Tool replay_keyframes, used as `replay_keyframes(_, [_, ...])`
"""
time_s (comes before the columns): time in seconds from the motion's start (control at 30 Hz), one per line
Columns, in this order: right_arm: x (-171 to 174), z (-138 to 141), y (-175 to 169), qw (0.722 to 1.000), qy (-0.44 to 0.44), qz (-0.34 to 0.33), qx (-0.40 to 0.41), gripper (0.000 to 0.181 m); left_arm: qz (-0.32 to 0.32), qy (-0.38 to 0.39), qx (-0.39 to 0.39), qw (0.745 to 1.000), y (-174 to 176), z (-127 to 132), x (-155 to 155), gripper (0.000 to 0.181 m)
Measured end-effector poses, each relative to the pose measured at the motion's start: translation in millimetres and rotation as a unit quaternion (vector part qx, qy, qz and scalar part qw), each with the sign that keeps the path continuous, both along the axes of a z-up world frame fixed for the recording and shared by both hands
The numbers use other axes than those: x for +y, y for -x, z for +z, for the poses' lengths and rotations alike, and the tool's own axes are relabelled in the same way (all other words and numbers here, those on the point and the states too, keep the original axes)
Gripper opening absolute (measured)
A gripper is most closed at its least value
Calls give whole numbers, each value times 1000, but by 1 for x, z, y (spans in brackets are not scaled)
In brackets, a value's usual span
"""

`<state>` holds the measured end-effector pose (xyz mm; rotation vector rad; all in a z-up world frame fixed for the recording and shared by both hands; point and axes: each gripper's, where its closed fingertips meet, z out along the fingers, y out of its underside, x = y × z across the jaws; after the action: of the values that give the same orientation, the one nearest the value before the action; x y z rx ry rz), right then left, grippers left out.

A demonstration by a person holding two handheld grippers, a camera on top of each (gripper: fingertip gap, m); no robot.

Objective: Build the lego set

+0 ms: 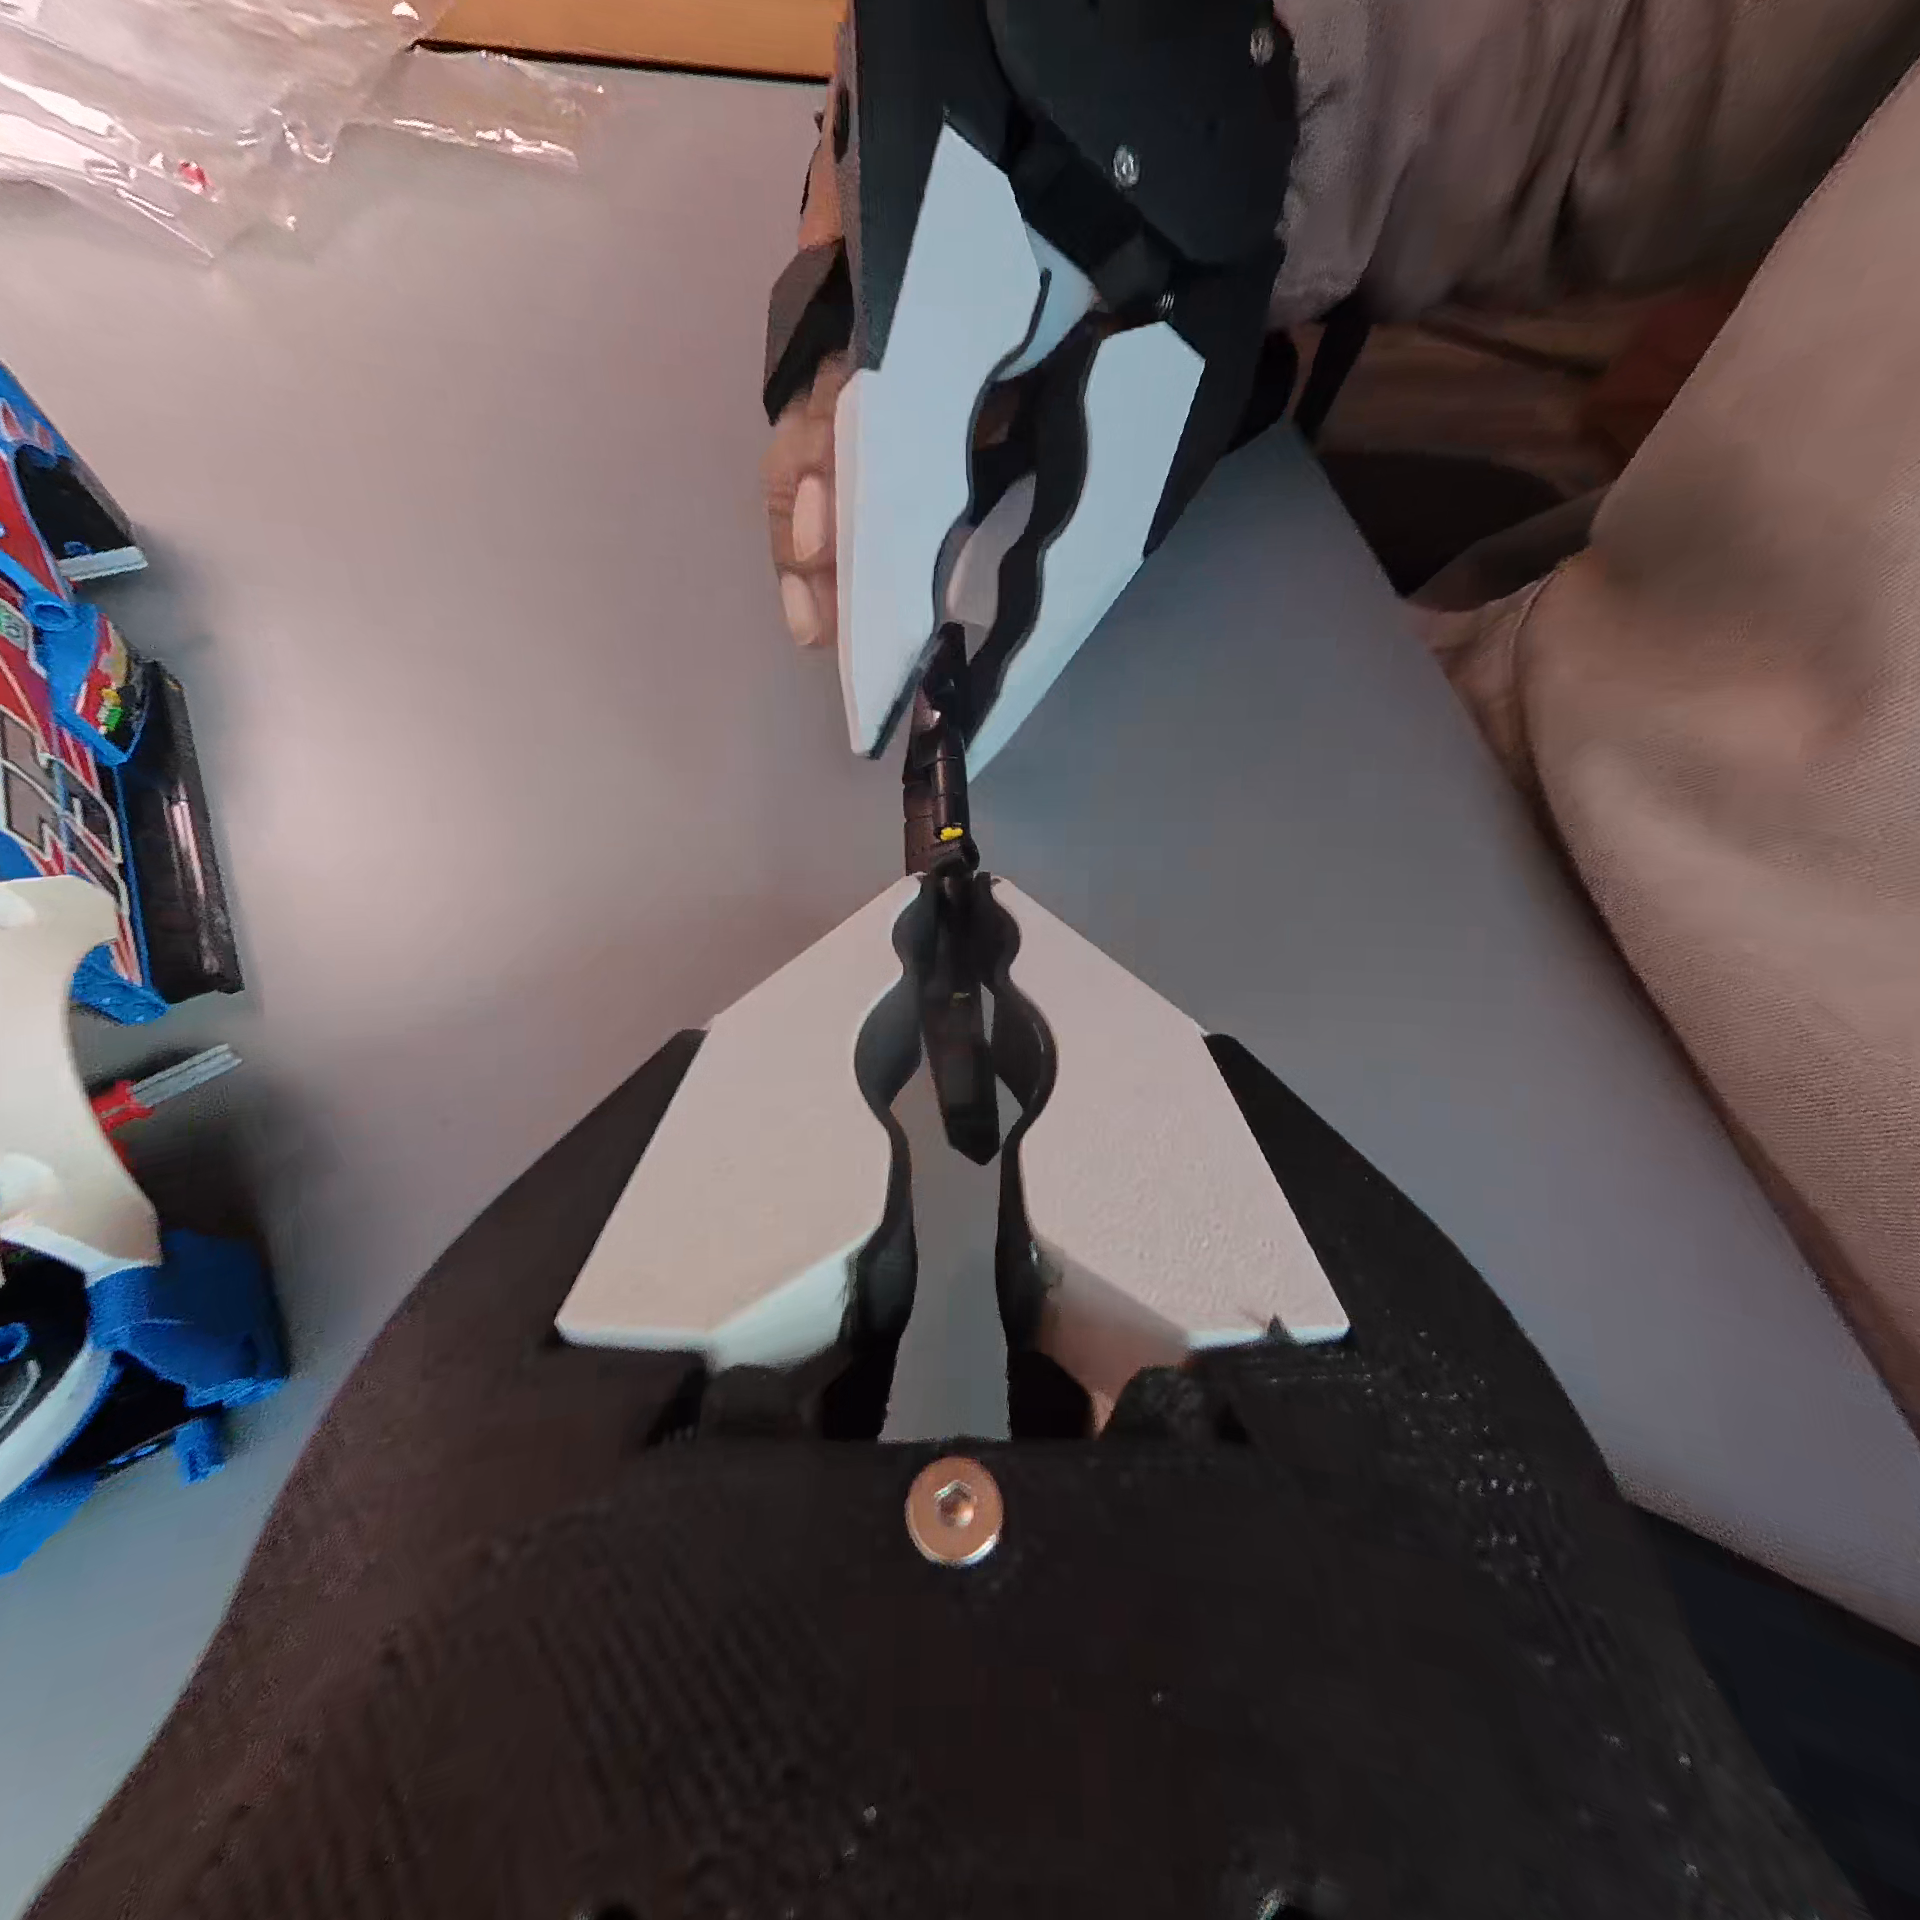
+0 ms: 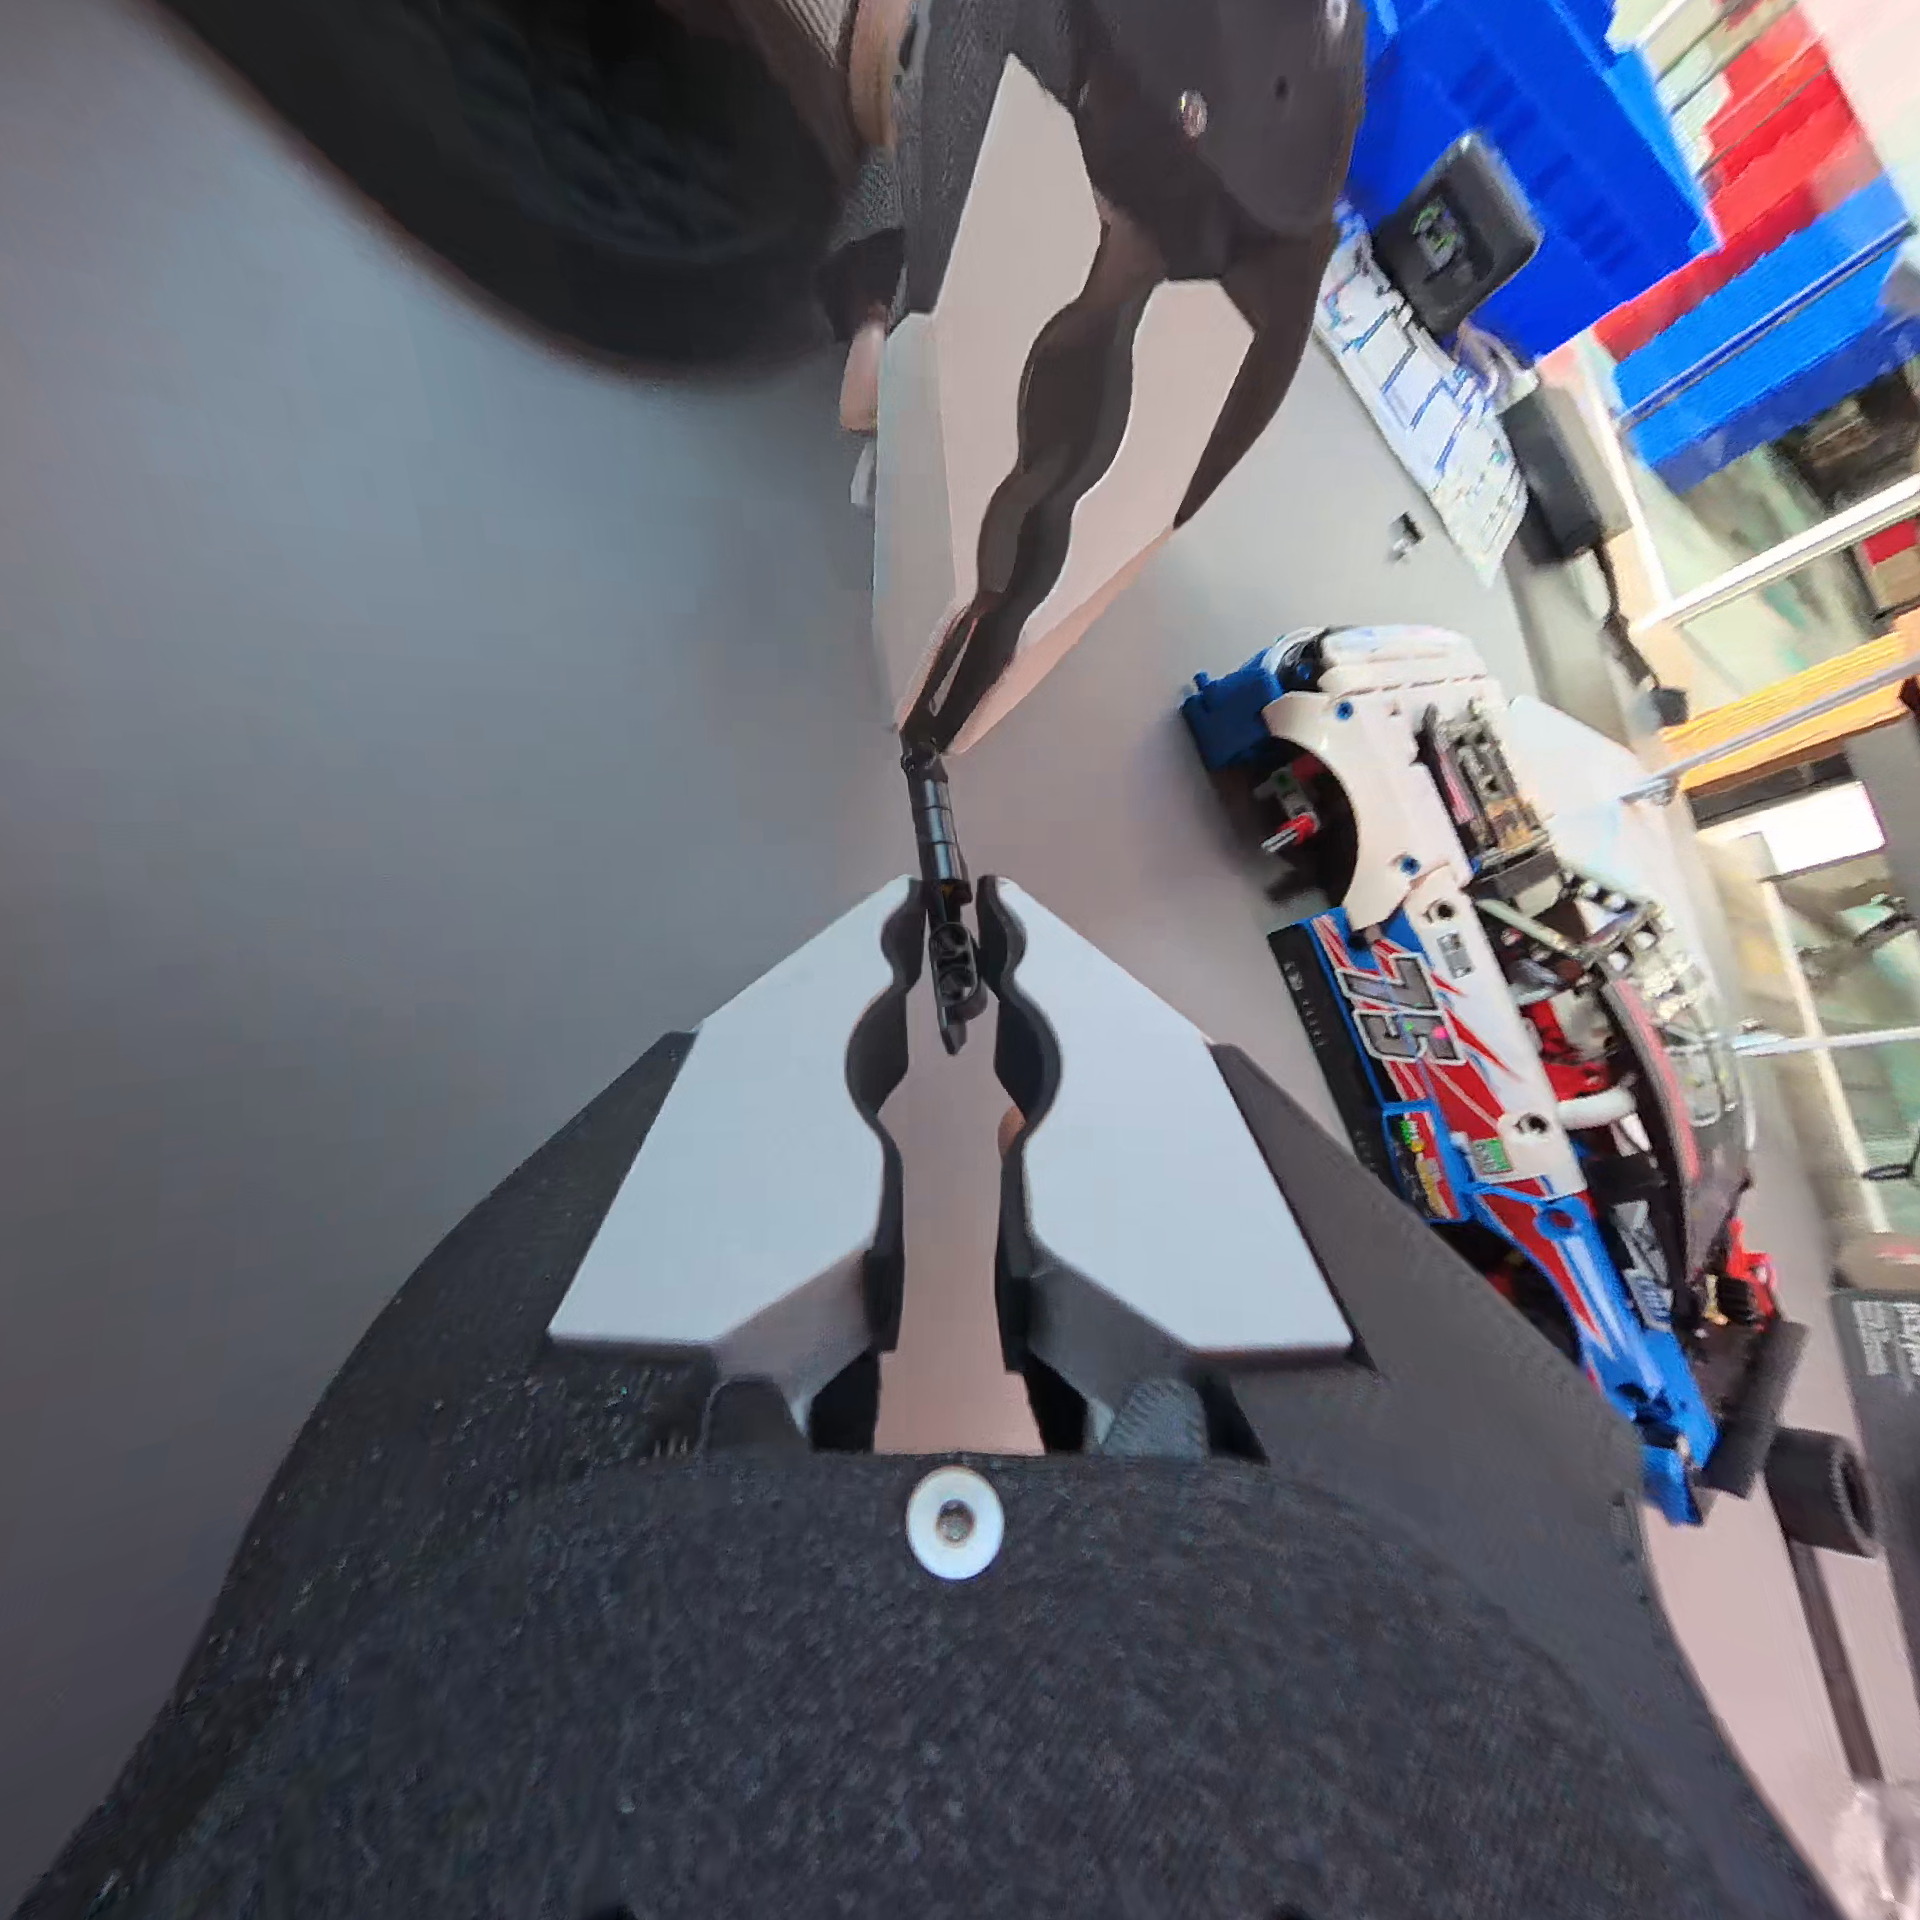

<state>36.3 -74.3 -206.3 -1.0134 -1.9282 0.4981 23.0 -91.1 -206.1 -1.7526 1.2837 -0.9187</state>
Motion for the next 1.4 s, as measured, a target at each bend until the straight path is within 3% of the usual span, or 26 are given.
replay_keyframes(0.1, [-6,5,-1,998,48,21,-20,6,7,21,-37,999,1,11,-1,6])
replay_keyframes(0.23, [-3,34,-3,959,284,-9,-18,5,33,-20,-67,997,6,38,1,28])
replay_keyframes(0.4, [-7,64,1,913,407,-3,-11,4,84,-74,-75,991,2,64,8,9])
replay_keyframes(0.53, [-4,91,6,911,410,10,47,5,96,6,-157,983,4,84,7,6])
replay_keyframes(0.7, [-4,122,1,941,291,45,165,20,52,149,-301,940,11,113,-1,5])
replay_keyframes(0.8, [-11,130,2,935,293,47,195,19,32,187,-325,927,11,116,-4,5])
replay_keyframes(0.9, [-18,132,7,922,331,51,193,9,19,184,-311,932,3,114,-8,5])
replay_keyframes(1.1, [-16,130,7,890,400,58,212,7,26,152,-300,941,2,120,-6,5])
replay_keyframes(1.2, [-12,121,10,890,404,49,207,7,38,143,-281,948,4,110,-3,5])
replay_keyframes(1.3, [-4,114,17,912,361,21,195,9,60,146,-286,945,14,107,5,5])
replay_keyframes(1.4, [18,117,18,954,236,-26,183,36,131,138,-290,938,38,102,28,5])
